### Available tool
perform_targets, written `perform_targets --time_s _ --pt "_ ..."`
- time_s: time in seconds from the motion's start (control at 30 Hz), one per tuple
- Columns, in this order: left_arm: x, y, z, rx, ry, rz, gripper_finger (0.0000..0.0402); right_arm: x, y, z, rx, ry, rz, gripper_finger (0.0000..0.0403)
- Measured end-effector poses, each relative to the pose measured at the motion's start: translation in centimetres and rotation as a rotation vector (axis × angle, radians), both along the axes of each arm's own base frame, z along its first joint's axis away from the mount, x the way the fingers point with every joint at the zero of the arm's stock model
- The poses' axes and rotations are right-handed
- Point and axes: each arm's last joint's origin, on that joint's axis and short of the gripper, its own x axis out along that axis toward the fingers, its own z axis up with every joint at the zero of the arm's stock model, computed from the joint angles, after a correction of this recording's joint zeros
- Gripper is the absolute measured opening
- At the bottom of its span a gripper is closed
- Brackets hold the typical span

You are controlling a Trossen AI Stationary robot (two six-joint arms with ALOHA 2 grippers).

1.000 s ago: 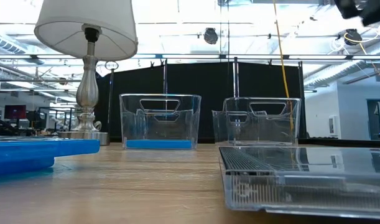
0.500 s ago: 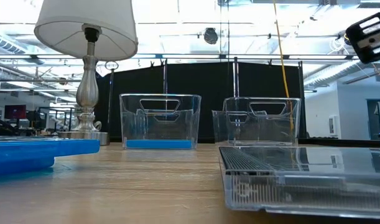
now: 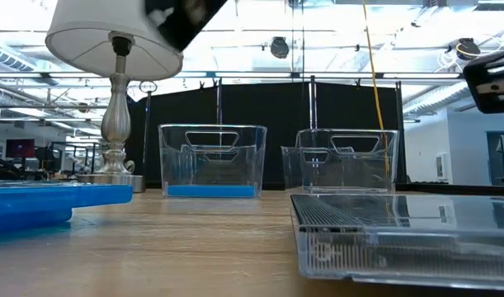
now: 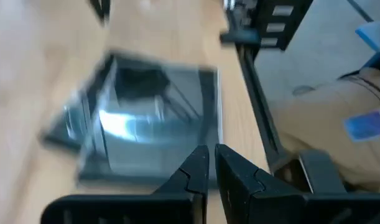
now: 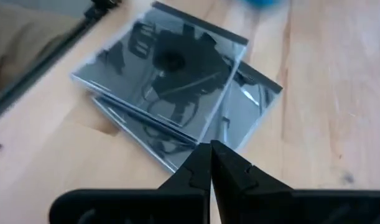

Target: Pick & place jewel cases by type

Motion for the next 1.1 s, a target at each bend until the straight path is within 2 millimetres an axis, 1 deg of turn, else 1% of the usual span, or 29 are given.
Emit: perform_targets --time_s 0.1,0.17,0.3,0.43,0.57,0.63,0.7,0.77,0.83,0.97,1.1 --pt "-0.4 0.1 -0.4 -0.068 0.073 0.054 0.0035 -0.1 0.2 -0.3 0.044 0.05 0.029 0.0001" --pt "-0.5 0.1 -0.9 -0.104 0.104 0.092 0.0035 -0.2 0.4 -0.3 0.103 0.095 0.054 0.0001" --pt "-0.5 0.2 -1.7 -0.109 0.149 0.106 0.0035 -0.4 0.6 -0.5 0.201 0.185 0.086 0.0001" --pt "-0.6 0.3 -2.4 -0.121 0.183 0.142 0.0035 -0.7 1.1 -1.2 0.212 0.223 0.092 0.0" --pt "-0.1 0.8 -3.4 -0.101 0.192 0.174 0.0035 -0.8 1.5 -2.5 0.228 0.298 0.089 0.0" --pt "0.4 1.1 -3.9 -0.102 0.19 0.18 0.0035 -0.7 1.6 -3.0 0.229 0.307 0.08 0.0" --pt "0.5 1.5 -4.4 -0.088 0.215 0.185 0.0035 -0.5 1.8 -3.3 0.236 0.296 0.081 0.0" --pt "1.0 2.0 -5.2 -0.098 0.234 0.191 0.0035 -0.3 1.9 -3.5 0.239 0.287 0.086 0.0" --pt "1.2 2.2 -5.6 -0.104 0.255 0.193 0.0035 -0.2 2.0 -3.6 0.247 0.279 0.086 0.0" --pt "1.7 2.7 -6.1 -0.122 0.26 0.199 0.0035 0.0 2.0 -3.7 0.252 0.276 0.084 0.0" --pt "2.3 3.1 -6.0 -0.143 0.241 0.191 0.0035 0.1 1.9 -3.8 0.228 0.255 0.072 0.0"
